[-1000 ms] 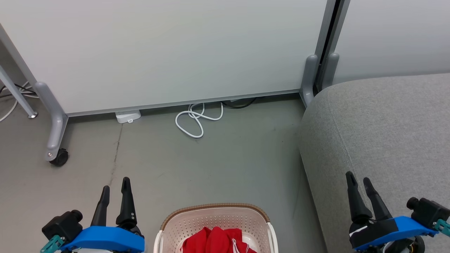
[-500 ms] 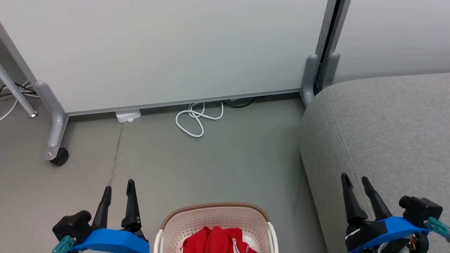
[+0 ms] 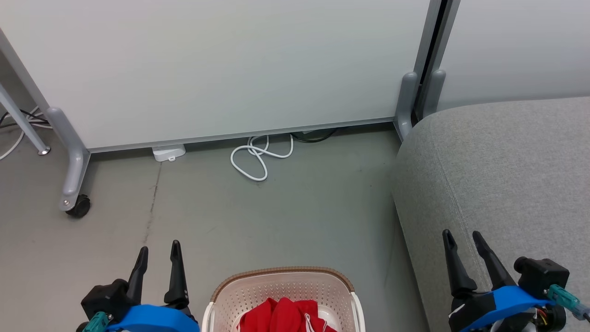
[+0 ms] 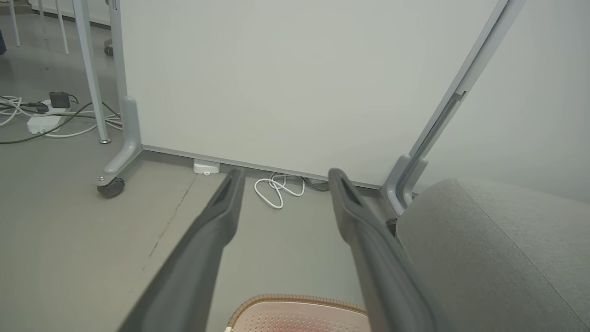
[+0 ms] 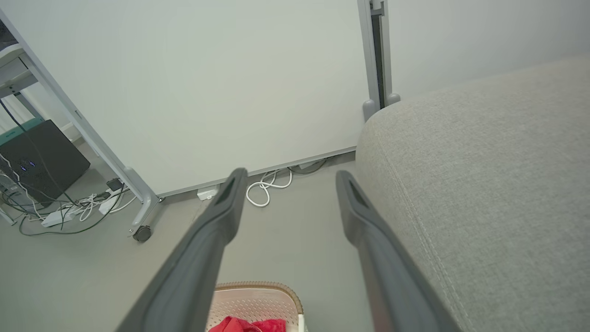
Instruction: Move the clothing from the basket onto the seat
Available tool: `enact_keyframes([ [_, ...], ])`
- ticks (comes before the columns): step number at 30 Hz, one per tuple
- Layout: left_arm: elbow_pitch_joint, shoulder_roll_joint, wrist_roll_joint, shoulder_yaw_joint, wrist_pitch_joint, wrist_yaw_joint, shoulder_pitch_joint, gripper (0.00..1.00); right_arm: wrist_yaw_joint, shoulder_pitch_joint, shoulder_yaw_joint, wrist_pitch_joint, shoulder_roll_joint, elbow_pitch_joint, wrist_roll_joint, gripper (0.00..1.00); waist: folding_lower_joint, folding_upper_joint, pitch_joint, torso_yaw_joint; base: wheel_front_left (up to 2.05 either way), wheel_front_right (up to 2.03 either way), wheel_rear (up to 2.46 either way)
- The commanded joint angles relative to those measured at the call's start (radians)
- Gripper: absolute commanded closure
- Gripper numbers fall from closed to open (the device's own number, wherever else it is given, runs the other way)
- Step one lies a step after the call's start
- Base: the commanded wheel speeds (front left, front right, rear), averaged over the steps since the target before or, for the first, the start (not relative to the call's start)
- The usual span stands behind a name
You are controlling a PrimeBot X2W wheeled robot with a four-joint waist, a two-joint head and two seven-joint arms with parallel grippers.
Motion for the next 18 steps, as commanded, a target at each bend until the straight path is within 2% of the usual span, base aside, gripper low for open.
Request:
enact_keyframes([
  [1, 0.0, 0.004, 0.021, 0.003, -0.009, 0.003, -0.018, 0.0, 0.002, -0.002, 0.002, -0.008, -0.008, -0.003, -0.025, 0.0, 0.0, 0.0, 0.0, 0.0, 0.0, 0.0, 0.0],
  [18, 0.019, 0.004, 0.143, -0.01, -0.043, 0.011, -0.02, 0.0, 0.002, 0.004, -0.004, -0.029, -0.009, -0.001, -0.147, 0.0, 0.0, 0.0, 0.001, 0.001, 0.0, 0.0, 0.0],
])
